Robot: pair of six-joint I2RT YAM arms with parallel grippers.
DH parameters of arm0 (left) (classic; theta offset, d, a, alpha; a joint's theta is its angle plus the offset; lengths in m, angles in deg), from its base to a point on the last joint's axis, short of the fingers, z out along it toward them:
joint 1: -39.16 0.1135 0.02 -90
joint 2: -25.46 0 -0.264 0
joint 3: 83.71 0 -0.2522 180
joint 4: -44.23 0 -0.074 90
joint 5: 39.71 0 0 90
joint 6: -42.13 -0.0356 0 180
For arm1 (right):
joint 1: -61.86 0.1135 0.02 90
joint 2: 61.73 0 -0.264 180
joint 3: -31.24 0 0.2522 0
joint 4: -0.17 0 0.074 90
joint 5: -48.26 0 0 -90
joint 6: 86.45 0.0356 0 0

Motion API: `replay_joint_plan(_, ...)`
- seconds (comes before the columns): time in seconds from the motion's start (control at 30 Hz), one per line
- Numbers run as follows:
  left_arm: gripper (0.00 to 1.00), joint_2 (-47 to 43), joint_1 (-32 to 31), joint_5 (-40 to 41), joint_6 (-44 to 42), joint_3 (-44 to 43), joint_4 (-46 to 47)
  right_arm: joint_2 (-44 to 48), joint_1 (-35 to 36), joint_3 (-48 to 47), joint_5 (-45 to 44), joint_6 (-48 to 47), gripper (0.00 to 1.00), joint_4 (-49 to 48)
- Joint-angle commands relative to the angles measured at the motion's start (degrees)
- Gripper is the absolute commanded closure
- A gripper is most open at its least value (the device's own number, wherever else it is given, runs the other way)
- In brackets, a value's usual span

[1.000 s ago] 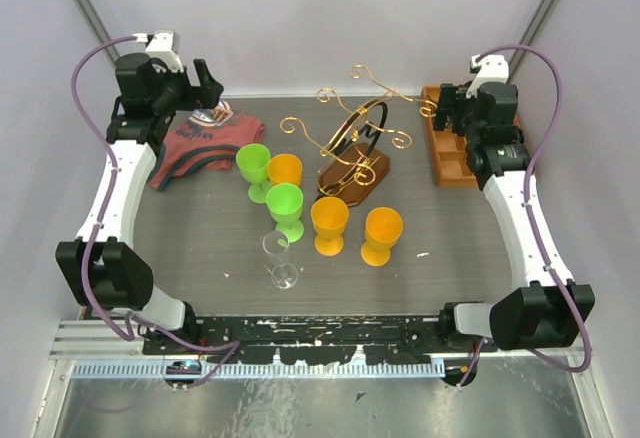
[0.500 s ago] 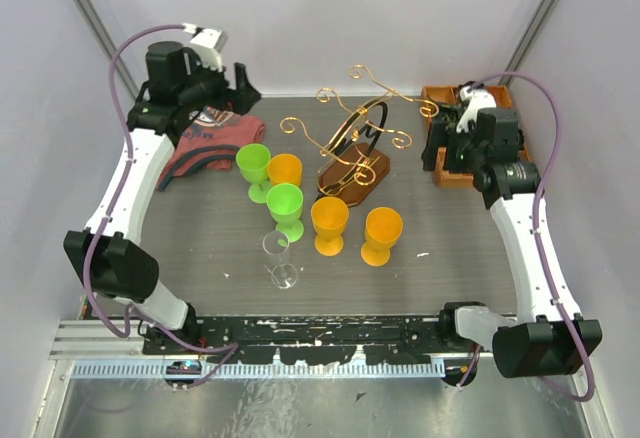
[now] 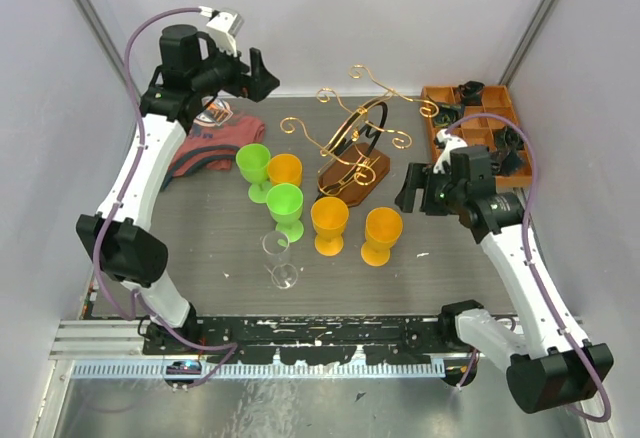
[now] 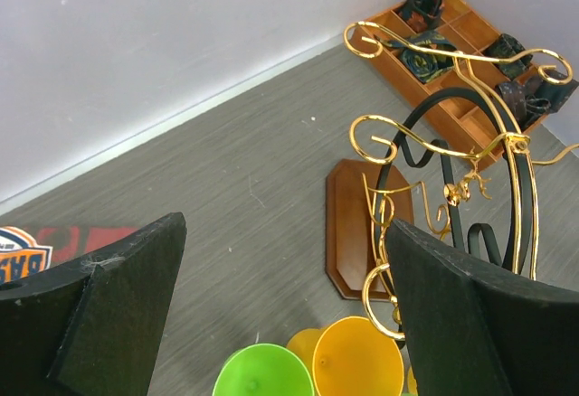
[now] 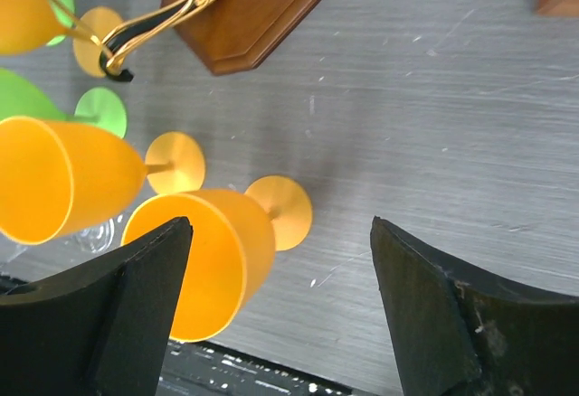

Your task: Place the wine glass upside down on the wine glass rack

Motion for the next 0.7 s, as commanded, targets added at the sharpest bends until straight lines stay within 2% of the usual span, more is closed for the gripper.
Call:
replay_joint_plan(0.0,0.02,0.1,-0.5,-1.0,1.0,-1.1,-0.4,1.4,5.3,1.6,-2.8,5.6,0.15,-0.4)
replay_joint_plan(0.23,0.02,-2.0,-0.6,0.8,0.8,1.1,-1.1,-1.4,10.7,4.3,-7.4,6.5,0.22,-1.0)
replay_joint_plan(0.37,0.02,-2.3,-0.6,1.5,0.9,0.9,-2.7,-3.6,12.3,4.1,-10.5,5.1,0.34,-0.5)
replay_joint_plan(0.47,0.02,-2.9,-0.6,1.8,1.1,1.1,-2.8,-4.8,12.7,4.2,-10.2,4.5,0.48,-1.3)
replay_joint_plan(0.57,0.02,-2.9,-0.6,2.1,1.8,1.1,-2.4,-5.6,12.7,3.5,-10.7,4.2,0.70,-1.1)
replay_joint_plan(0.67,0.02,-2.6,-0.6,2.4,3.3,0.2,-2.2,-5.5,12.8,1.9,-12.3,4.2,0.86,-0.3)
